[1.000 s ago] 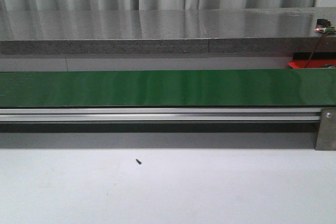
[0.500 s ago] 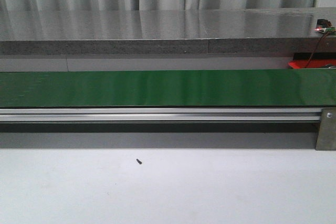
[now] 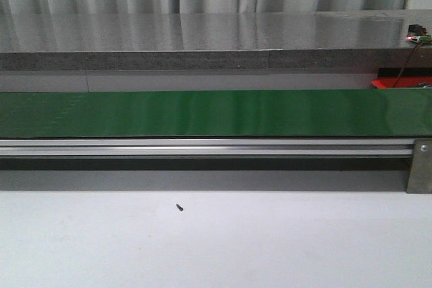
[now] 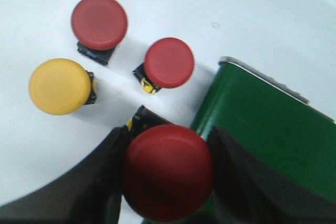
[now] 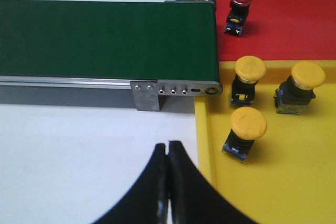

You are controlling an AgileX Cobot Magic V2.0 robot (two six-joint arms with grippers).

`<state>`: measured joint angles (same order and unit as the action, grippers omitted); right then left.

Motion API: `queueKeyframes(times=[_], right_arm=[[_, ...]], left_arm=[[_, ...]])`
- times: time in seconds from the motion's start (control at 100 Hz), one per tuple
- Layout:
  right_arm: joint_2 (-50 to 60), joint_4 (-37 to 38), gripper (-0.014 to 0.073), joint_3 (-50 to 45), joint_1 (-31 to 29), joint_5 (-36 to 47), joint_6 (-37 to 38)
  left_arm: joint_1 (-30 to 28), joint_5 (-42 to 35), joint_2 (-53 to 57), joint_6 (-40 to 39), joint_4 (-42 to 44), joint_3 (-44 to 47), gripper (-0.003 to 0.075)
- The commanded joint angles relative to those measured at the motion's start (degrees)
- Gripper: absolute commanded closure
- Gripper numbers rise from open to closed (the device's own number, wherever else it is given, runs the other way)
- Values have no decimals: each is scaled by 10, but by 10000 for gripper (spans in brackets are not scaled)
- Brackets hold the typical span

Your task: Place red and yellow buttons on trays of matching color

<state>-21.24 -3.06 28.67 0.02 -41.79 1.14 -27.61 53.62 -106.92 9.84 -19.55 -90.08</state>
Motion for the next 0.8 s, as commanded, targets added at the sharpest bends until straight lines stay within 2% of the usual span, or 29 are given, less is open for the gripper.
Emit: queueKeyframes(times=[0.0,0.36,0.68,0.73,0.79], right_arm=[[-2,3,662,14,2,37,-5],[-2,3,662,14,2,37,-5],[-2,3,662,14,2,37,-5],[-2,3,662,14,2,37,-5],[-2,3,662,14,2,37,-5]], left_arm=[[18,-5,48,7,-15,-15,584],[73,-6,53,7,-10,4,584],[79,10,26,7,-7,4,580],[80,10,26,7,-8,4,564],[80,10,26,7,-10,2,506]])
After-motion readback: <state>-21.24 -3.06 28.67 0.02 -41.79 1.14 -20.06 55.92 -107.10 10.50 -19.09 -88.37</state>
